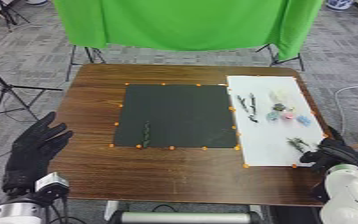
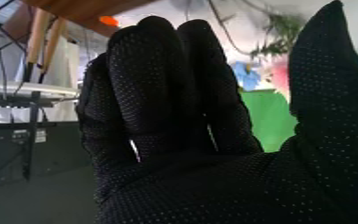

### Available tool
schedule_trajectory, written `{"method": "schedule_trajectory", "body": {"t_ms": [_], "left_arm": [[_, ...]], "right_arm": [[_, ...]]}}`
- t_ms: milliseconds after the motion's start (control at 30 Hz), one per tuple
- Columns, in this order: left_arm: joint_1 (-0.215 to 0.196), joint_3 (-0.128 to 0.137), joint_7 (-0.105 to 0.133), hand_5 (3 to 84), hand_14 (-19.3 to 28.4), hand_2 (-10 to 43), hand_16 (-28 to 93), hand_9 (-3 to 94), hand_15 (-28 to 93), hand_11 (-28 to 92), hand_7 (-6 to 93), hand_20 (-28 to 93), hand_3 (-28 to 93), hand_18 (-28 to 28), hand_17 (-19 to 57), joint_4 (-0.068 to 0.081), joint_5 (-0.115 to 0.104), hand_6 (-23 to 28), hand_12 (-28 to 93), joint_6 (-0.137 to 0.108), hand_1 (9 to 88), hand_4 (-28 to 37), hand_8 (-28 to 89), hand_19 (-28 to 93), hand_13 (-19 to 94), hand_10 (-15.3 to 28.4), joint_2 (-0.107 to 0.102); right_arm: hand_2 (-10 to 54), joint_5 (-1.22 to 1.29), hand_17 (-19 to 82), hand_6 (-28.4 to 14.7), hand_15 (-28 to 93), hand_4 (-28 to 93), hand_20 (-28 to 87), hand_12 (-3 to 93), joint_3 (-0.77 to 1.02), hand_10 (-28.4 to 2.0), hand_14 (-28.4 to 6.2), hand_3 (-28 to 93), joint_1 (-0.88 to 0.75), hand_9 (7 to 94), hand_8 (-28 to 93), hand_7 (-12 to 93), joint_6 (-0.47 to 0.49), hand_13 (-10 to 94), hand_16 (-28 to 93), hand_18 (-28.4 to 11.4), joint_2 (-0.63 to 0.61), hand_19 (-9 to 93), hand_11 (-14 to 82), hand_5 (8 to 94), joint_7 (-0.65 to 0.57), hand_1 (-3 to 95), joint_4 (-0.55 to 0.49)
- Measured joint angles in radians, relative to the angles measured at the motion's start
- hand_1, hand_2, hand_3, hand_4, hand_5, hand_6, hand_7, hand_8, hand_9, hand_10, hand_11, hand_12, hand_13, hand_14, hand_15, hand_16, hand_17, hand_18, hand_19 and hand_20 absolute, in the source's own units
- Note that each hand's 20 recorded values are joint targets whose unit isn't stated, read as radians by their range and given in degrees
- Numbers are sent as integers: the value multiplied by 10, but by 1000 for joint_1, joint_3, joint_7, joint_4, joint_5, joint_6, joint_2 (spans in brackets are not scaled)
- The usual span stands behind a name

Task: Arrange flowers

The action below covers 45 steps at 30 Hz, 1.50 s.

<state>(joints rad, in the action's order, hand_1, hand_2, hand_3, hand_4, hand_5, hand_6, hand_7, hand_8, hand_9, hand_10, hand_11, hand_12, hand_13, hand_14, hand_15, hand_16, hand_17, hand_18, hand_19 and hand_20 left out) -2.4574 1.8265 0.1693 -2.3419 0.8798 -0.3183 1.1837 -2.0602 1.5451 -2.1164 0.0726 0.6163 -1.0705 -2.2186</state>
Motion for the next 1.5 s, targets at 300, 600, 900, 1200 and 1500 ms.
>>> {"method": "schedule_trajectory", "body": {"t_ms": [300,600,900,1200,1500], "left_arm": [[2,0,-4,347,263,57,-94,338,484,276,146,-47,813,230,-82,0,0,86,92,1,248,-213,-105,609,253,201,2],[7,0,-9,347,263,58,-94,339,484,277,147,-47,813,230,-82,0,0,86,92,1,248,-213,-104,609,252,201,4],[10,0,-13,347,264,58,-94,338,483,275,147,-47,813,230,-82,0,0,86,92,1,248,-212,-104,609,253,200,6],[11,0,-16,347,263,58,-94,339,484,277,147,-47,813,230,-82,1,1,86,92,2,248,-213,-105,609,253,201,9],[11,-1,5,348,264,58,-94,338,484,276,147,-47,814,230,-82,2,-4,86,91,-1,248,-213,-105,609,252,200,-2]], "right_arm": [[-64,2,344,-104,764,-239,223,148,-17,-232,-164,834,23,627,-129,205,3,637,83,-284,-5,932,427,664,-12,300,10],[-62,13,356,-81,755,-250,225,148,-110,-212,-152,829,98,680,-128,212,-10,664,82,-284,-24,932,420,712,-27,351,54],[-79,-24,417,-42,712,-282,323,220,-202,-144,-101,775,154,835,42,243,-167,773,124,-267,-65,932,363,835,-48,523,107],[-90,-114,437,-38,724,-283,406,235,-323,-136,-91,810,208,869,93,237,-254,808,150,-261,-117,932,365,864,-57,521,142],[-95,-125,447,-34,728,-283,440,246,-351,-132,-89,828,302,881,110,233,-293,815,159,-263,-135,932,360,871,-56,513,136]]}}
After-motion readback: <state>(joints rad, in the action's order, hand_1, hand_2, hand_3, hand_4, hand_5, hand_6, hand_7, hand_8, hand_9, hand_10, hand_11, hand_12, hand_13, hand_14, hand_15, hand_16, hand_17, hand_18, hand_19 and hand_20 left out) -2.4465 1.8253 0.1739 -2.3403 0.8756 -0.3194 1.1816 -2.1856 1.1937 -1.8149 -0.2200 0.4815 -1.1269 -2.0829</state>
